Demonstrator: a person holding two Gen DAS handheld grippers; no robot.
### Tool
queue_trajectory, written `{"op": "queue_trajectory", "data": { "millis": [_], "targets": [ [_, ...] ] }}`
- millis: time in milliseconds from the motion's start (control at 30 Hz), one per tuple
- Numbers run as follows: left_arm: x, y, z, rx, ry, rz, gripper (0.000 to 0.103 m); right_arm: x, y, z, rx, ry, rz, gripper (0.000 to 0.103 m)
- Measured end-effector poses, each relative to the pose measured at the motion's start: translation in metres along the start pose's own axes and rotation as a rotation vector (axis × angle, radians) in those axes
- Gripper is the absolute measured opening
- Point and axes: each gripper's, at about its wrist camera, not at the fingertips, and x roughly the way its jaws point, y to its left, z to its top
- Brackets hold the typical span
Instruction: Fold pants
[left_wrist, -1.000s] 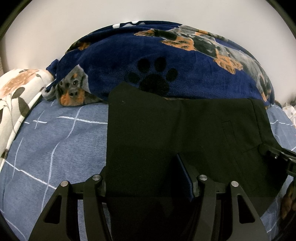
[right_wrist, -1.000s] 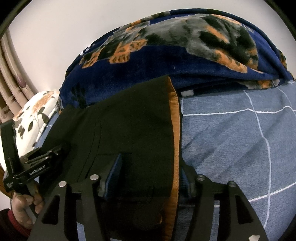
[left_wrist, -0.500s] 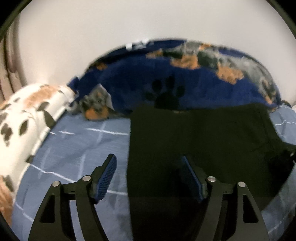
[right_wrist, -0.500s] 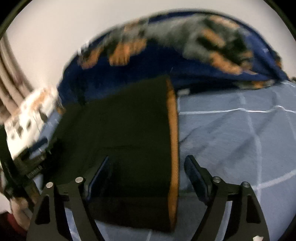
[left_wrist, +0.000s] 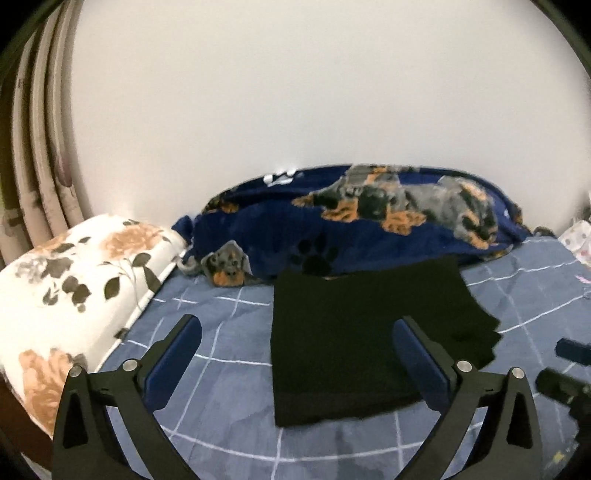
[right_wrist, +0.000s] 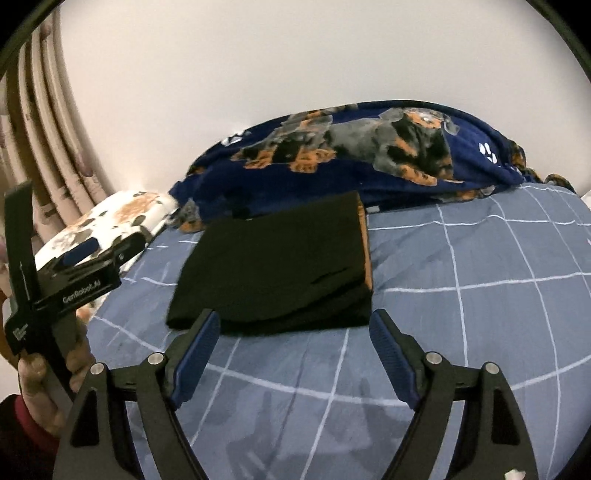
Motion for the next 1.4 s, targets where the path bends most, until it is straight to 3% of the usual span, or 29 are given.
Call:
{"op": "queue_trajectory", "data": {
  "millis": [233,400,600,1100,1400],
  "targets": [
    [-0.064,0.002,0.013,-0.036,-0.099,-0.026,0.103,-0.042,0.010,-0.002,-0.003,-0.054,0.010,0.083],
    [-0.098,0.005,0.025,-0.068,-0.135,-0.094,0.103,-0.064,0.016,0.004,-0.010,-0.099,0.015,0.084],
    [-0.131,-0.008,0.033,-0.024,-0.182,-0.114,0.103,-0.086,0.023,0.007,-0.022,-0.141,0.016,0.085],
    [-0.172,-0.015,0.035,-0.033,-0.242,-0.116,0.103,-0.112,0.025,0.004,-0.024,-0.171,0.005,0.085],
    [-0.170,-0.010,0.036,-0.078,-0.191,-0.176,0.103,-0.115,0.025,0.002,-0.037,-0.166,0.001,0.086]
  ]
}}
